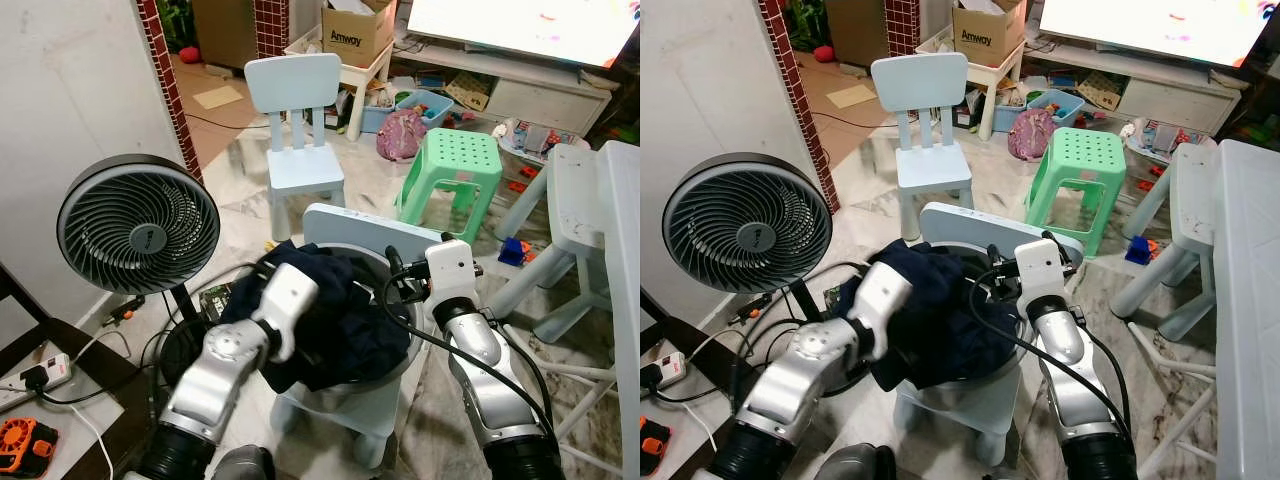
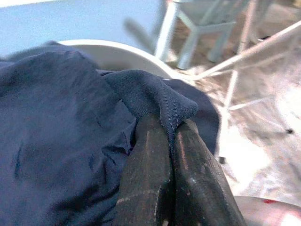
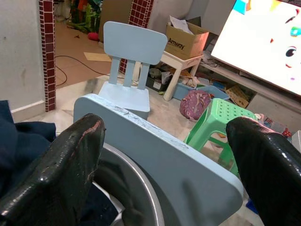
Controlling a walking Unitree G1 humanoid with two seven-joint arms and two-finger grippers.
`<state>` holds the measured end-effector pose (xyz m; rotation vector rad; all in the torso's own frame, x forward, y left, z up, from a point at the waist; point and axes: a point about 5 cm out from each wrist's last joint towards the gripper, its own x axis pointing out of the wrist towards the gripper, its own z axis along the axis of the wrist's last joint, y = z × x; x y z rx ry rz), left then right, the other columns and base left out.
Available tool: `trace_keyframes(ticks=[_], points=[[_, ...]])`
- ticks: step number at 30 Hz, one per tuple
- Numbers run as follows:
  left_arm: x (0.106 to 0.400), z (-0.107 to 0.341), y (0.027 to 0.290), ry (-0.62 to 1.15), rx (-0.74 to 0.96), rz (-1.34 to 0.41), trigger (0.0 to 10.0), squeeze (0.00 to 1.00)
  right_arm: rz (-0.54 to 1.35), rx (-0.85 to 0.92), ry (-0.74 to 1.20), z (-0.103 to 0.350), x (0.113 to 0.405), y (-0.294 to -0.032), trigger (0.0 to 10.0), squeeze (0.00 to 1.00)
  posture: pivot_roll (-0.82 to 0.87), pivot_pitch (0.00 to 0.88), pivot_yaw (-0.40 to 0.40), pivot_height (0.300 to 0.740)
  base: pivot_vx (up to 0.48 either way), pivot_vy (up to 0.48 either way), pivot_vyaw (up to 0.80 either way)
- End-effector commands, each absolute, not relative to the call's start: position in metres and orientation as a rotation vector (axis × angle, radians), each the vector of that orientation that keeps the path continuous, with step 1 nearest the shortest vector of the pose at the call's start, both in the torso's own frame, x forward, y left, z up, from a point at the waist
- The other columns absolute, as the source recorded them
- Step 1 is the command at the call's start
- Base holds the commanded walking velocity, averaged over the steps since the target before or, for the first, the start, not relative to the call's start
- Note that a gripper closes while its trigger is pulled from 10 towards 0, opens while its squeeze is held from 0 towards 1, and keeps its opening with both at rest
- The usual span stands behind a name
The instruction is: Hang hanger
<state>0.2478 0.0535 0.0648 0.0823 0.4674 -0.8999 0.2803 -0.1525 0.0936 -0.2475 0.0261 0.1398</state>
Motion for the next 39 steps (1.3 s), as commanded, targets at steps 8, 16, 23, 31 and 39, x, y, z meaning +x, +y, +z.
trace_keyframes(ticks=[8, 16, 23, 31, 39], points=[[0.262, 0.065, 0.064, 0.395, 0.079, -0.732, 0.0, 0.00, 0.088, -0.270, 0.045, 0.091, 0.277, -0.169, 10.0, 0.00, -0.03, 0.000, -0.009, 0.740, 0.000, 0.000, 0.00], [0.270, 0.066, 0.075, 0.375, 0.077, -0.672, 0.0, 0.00, 0.098, -0.266, 0.059, 0.087, 0.274, -0.165, 10.0, 0.00, -0.02, 0.000, -0.010, 0.740, 0.000, 0.000, 0.00], [0.271, 0.068, 0.070, 0.361, 0.069, -0.673, 0.0, 0.00, 0.096, -0.267, 0.055, 0.088, 0.276, -0.166, 10.0, 0.00, -0.03, 0.000, -0.003, 0.740, 0.000, -0.365, 0.00], [0.272, 0.067, 0.069, 0.361, 0.071, -0.676, 0.0, 0.00, 0.098, -0.265, 0.061, 0.086, 0.273, -0.164, 10.0, 0.00, -0.03, 0.000, -0.003, 0.740, 0.000, -0.365, 0.00], [0.278, 0.070, 0.079, 0.310, 0.085, -0.557, 2.0, 0.00, 0.105, -0.263, 0.060, 0.087, 0.273, -0.164, 10.0, 0.00, -0.03, 0.000, -0.010, 0.740, 0.000, -0.030, 0.00]])
